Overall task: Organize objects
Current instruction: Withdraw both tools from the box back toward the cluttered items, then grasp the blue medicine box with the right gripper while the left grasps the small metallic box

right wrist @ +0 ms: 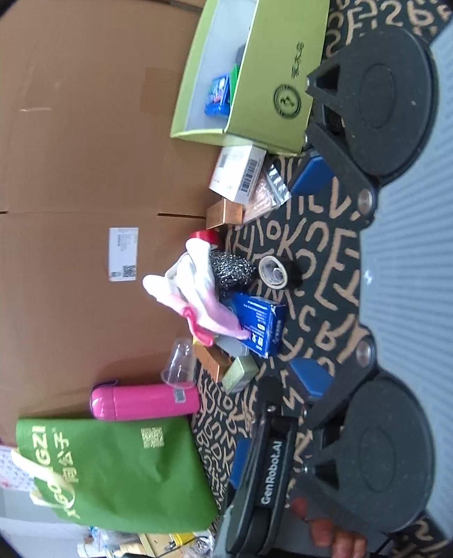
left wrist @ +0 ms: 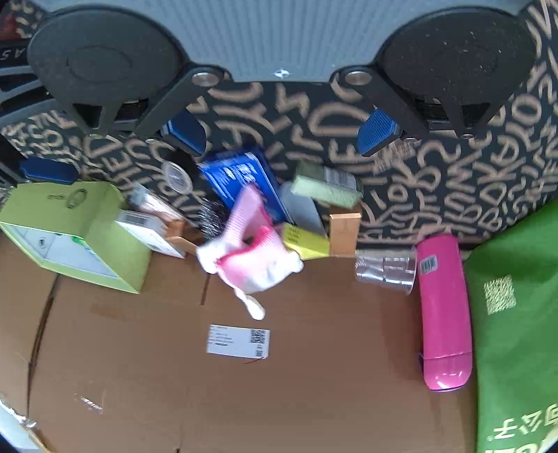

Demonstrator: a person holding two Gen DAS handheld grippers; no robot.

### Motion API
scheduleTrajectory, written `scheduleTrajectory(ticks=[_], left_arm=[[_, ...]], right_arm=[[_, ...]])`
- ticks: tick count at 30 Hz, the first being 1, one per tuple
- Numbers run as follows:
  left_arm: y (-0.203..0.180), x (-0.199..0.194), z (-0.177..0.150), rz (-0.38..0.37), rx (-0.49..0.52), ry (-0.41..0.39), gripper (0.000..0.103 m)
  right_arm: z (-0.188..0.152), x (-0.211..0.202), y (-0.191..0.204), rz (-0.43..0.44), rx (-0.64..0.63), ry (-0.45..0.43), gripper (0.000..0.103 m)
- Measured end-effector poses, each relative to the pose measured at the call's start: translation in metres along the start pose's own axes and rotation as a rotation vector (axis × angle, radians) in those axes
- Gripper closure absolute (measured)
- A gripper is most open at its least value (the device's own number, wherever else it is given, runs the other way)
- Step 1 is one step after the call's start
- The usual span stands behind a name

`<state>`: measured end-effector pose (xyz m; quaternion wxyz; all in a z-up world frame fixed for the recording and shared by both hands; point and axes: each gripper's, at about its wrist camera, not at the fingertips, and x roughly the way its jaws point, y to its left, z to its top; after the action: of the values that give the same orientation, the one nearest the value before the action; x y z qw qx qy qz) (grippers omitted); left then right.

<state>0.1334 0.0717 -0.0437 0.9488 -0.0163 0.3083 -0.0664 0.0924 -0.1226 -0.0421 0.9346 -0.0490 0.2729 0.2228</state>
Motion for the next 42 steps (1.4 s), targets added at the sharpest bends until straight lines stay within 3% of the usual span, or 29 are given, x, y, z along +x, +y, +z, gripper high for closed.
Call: scheduleTrajectory(ticks=[3,8,11,15,18,19,20,21,24,28,32,34,36,38,39,40,42], left_arm=[[0.014,0.024,0.011,0.018,-0.024,0.044,0.006],[0.035,0.055,0.024,0.031,-0.133,0.108,0.009],[0.039,0.065,0.030,0.023,-0.149,0.113,0.013],[0.038,0.081,0.035,0.029,-0.148,0.117,0.015],[0.039,0.086,0.037,0.031,-0.136,0.105,0.030],[0.038,0.085,0.037,0.025,-0.123,0.099,0.040],[0.039,0.084,0.037,0.001,-0.123,0.101,0.047],[0.040,0.082,0.037,-0.029,-0.130,0.105,0.059],[0.042,0.072,0.033,-0.087,-0.120,0.129,0.071],[0.034,0.053,0.019,-0.141,-0.100,0.152,0.072],[0.015,0.033,0.001,-0.252,-0.078,0.190,0.075],[0.000,0.018,-0.009,-0.285,-0.030,0.192,0.076],[-0.011,-0.001,-0.017,-0.262,0.016,0.180,0.074],[-0.018,-0.023,-0.026,-0.208,0.025,0.155,0.052],[-0.020,-0.034,-0.030,-0.187,0.020,0.139,0.031],[-0.023,-0.043,-0.034,-0.171,0.012,0.114,0.025],[-0.030,-0.052,-0.042,-0.162,0.027,0.102,0.025]], right_arm=[[0.007,0.019,0.001,0.019,0.012,0.014,0.004],[0.017,0.055,0.018,0.106,0.001,0.060,0.030],[0.020,0.071,0.036,0.175,-0.047,0.071,0.033],[0.021,0.097,0.042,0.093,-0.074,0.106,0.033],[0.022,0.114,0.033,0.073,-0.009,0.123,0.032],[0.022,0.118,0.031,0.080,0.000,0.117,0.033],[0.022,0.120,0.031,0.081,-0.003,0.116,0.043],[0.022,0.122,0.033,0.077,-0.017,0.119,0.043],[0.018,0.114,0.034,0.071,-0.033,0.120,0.043],[0.005,0.084,0.027,0.117,0.001,0.123,0.044],[-0.019,0.039,0.011,0.104,-0.002,0.119,0.044],[-0.035,0.012,0.001,0.098,0.008,0.129,0.044],[-0.054,-0.018,-0.005,0.044,-0.004,0.146,0.044],[-0.068,-0.041,-0.009,0.006,-0.016,0.163,0.044],[-0.074,-0.052,-0.011,-0.006,-0.014,0.161,0.044],[-0.079,-0.061,-0.012,-0.014,-0.002,0.152,0.044],[-0.084,-0.072,-0.015,-0.019,0.022,0.137,0.040]])
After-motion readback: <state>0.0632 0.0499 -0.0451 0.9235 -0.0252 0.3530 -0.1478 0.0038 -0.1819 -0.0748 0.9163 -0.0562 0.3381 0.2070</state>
